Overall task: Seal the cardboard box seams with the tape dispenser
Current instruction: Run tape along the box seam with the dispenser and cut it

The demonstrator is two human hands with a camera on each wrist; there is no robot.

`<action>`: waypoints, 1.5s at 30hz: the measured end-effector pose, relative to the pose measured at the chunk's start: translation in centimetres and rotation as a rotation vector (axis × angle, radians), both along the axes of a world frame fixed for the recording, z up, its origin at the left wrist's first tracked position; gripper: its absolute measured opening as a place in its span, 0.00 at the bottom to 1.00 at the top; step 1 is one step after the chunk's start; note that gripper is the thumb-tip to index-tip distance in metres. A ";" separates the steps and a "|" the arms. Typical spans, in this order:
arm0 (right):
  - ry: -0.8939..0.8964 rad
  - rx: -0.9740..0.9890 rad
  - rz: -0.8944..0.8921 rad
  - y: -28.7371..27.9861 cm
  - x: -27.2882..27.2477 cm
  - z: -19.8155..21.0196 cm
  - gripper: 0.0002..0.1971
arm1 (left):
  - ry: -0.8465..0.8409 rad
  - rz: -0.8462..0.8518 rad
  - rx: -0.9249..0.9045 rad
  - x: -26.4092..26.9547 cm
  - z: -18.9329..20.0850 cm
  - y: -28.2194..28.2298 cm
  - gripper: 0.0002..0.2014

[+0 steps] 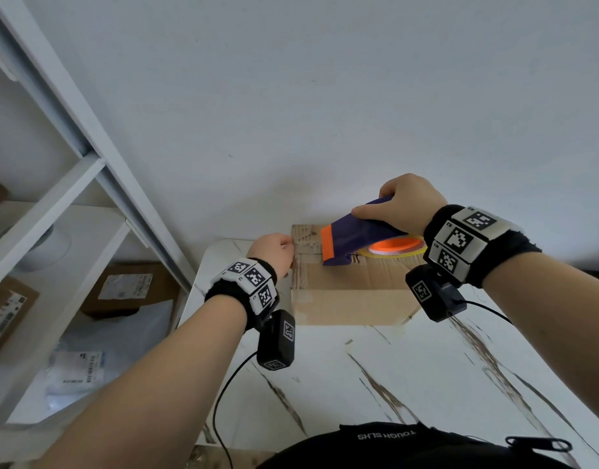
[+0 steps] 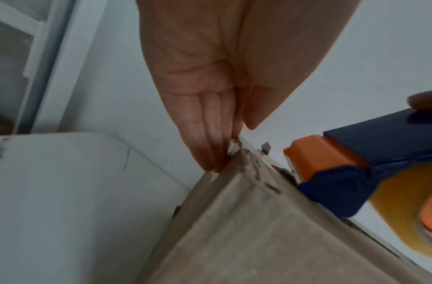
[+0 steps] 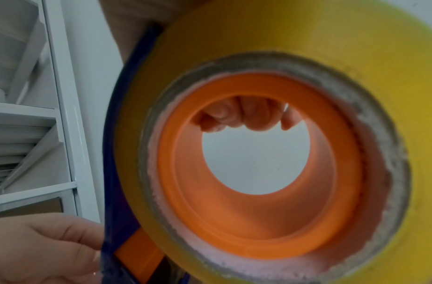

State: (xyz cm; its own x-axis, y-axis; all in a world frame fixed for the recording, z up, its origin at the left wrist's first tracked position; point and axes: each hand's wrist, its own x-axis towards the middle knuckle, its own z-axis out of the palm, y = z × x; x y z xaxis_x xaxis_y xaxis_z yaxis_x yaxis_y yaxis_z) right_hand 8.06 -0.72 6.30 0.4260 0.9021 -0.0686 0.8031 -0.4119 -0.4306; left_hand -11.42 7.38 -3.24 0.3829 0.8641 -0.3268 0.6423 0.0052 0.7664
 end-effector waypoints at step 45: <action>0.274 0.010 0.013 -2.6 6.1 -1.3 0.27 | 0.622 -0.527 0.618 3.5 -2.2 -5.1 0.57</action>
